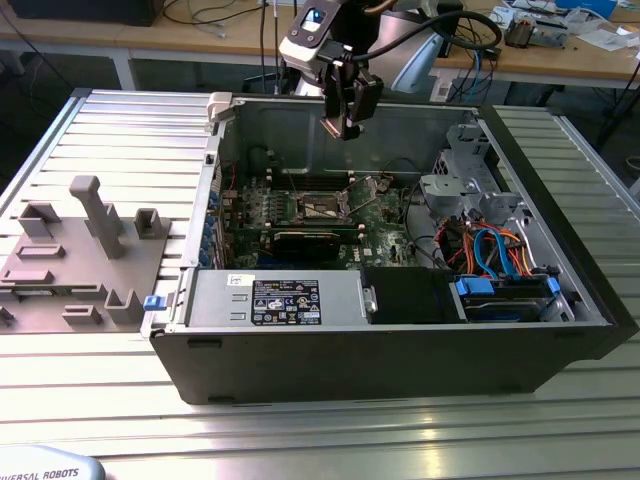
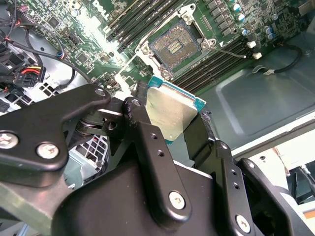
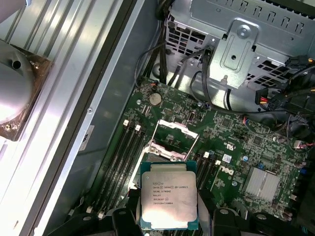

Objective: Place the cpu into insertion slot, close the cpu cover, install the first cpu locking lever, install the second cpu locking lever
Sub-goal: 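Place the cpu into insertion slot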

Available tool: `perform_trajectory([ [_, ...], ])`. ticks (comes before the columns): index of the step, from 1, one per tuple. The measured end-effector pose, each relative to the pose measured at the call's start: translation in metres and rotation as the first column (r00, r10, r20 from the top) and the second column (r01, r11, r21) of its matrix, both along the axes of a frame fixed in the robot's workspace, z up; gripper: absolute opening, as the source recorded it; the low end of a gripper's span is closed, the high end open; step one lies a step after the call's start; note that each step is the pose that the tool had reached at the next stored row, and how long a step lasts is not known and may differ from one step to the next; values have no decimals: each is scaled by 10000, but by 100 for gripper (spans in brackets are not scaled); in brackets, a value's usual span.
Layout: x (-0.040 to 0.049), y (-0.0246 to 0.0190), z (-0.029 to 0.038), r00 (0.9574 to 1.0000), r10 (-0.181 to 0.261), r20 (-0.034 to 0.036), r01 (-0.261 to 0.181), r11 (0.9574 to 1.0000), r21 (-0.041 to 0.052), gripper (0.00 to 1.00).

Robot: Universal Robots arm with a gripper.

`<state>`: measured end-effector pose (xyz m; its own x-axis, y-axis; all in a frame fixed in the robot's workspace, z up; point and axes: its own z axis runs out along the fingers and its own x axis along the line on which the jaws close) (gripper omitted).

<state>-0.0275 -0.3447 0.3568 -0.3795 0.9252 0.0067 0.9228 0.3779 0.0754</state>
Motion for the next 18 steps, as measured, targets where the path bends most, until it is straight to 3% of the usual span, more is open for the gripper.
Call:
perform_trajectory([
  [18, 0, 0, 0, 9999, -143, 0, 143, 9999, 0, 54],
])
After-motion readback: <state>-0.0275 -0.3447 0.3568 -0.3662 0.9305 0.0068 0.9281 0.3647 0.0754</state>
